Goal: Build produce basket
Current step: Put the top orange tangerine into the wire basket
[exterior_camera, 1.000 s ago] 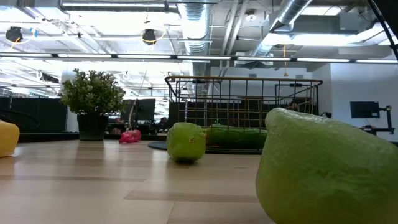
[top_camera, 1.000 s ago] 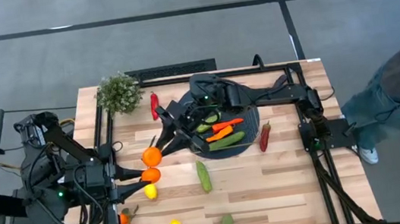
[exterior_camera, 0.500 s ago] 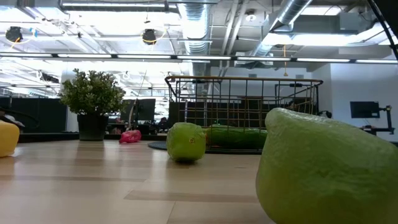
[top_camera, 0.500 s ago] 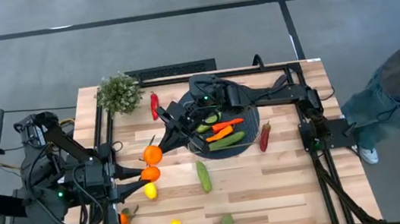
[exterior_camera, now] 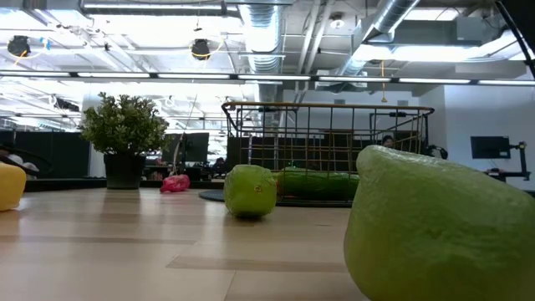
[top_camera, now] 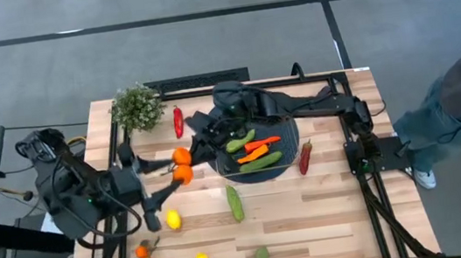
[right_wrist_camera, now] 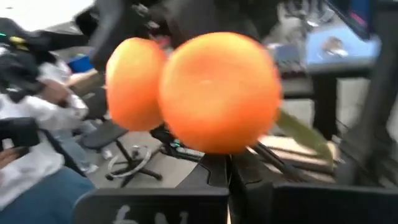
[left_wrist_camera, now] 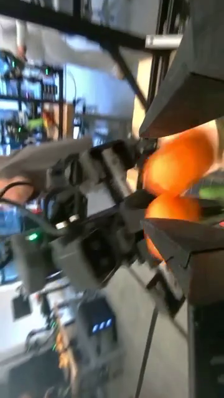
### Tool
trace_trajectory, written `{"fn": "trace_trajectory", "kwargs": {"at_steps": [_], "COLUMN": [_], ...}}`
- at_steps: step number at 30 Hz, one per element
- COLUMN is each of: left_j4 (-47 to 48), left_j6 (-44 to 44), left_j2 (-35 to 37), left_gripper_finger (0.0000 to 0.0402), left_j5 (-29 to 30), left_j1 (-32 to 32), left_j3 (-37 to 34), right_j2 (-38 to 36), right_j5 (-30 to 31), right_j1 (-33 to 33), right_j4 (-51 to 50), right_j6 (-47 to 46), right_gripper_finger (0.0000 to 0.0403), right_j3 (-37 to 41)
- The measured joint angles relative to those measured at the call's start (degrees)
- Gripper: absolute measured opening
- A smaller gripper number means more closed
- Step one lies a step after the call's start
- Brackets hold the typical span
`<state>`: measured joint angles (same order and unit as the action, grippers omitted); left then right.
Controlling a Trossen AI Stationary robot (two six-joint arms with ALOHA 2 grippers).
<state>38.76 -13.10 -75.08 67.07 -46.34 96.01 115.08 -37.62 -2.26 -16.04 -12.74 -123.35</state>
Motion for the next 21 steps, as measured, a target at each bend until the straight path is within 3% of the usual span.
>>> {"fn": "trace_trajectory", "kwargs": {"at_steps": [4, 11, 17, 21], "left_j4": [-3.53, -4.61, -1.61, 1.15], "left_j6": [6.15, 9.13, 6.60, 3.69], "left_j2": [1.00, 2.20, 2.31, 2.31], "left_gripper_finger": [0.0217, 0.0218, 0.0218, 0.0218], "left_j5": [3.20, 12.00, 12.10, 11.61], "left_j1": [0.89, 0.87, 0.87, 0.87], "left_j3": [0.00, 0.00, 0.00, 0.00], "right_j2": [-1.44, -5.81, -9.33, -10.55], "right_j5": [4.99, 22.54, 32.02, 41.59], "right_j1": [-1.85, -4.78, -5.34, -4.41], "right_j4": [-9.44, -31.64, -45.25, -57.51], "right_j6": [3.26, 8.12, 8.49, 6.48], "right_gripper_finger": [0.0001, 0.0001, 0.0000, 0.0000], "right_j3": [0.03, 0.02, -0.02, -0.02]}}
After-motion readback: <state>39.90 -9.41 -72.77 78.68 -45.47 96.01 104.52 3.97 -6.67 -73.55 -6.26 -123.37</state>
